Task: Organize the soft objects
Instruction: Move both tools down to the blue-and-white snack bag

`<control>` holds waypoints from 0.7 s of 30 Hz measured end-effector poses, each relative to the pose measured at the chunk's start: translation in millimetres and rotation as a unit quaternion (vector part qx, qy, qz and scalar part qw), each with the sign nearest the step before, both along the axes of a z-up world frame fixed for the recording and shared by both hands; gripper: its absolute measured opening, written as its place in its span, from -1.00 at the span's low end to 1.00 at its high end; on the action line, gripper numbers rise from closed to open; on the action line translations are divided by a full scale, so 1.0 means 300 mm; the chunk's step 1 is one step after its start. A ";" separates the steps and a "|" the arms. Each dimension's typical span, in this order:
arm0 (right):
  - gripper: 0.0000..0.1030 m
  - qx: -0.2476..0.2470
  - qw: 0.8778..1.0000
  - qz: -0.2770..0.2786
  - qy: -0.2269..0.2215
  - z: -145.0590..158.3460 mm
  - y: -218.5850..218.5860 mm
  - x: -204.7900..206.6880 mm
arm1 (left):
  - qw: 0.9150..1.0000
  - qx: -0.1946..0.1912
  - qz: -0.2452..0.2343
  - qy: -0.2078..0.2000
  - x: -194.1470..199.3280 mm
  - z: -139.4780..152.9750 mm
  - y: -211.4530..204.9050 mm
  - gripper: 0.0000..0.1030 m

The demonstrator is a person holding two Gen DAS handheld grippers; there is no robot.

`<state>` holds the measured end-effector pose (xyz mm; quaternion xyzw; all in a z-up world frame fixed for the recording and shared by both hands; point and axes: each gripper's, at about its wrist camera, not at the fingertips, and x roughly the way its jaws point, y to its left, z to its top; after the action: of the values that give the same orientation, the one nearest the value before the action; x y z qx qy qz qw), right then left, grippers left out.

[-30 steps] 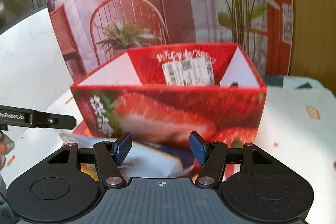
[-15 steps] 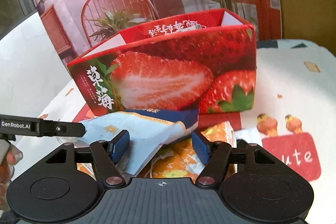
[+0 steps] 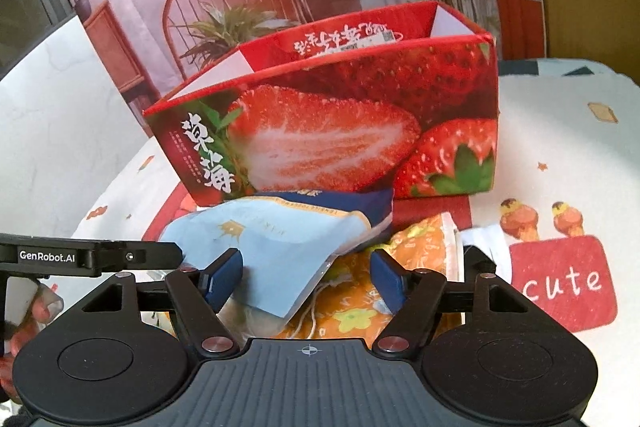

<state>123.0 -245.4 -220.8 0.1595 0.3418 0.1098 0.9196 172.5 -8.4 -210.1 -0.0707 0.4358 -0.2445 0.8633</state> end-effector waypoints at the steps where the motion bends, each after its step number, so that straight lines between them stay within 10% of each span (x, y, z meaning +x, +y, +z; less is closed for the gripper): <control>1: 0.31 0.001 1.000 0.000 0.003 -0.002 -0.002 0.000 | 1.000 -0.001 0.000 0.001 -0.001 -0.002 0.002 0.10; 21: 0.29 0.015 0.999 0.027 0.020 0.004 -0.008 -0.007 | 1.000 -0.014 -0.008 0.009 0.009 -0.016 0.019 0.09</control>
<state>120.8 -247.8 -219.6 0.1660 0.3627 0.1361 0.9069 175.1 -2.7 -214.8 -0.0812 0.4405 -0.2563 0.8566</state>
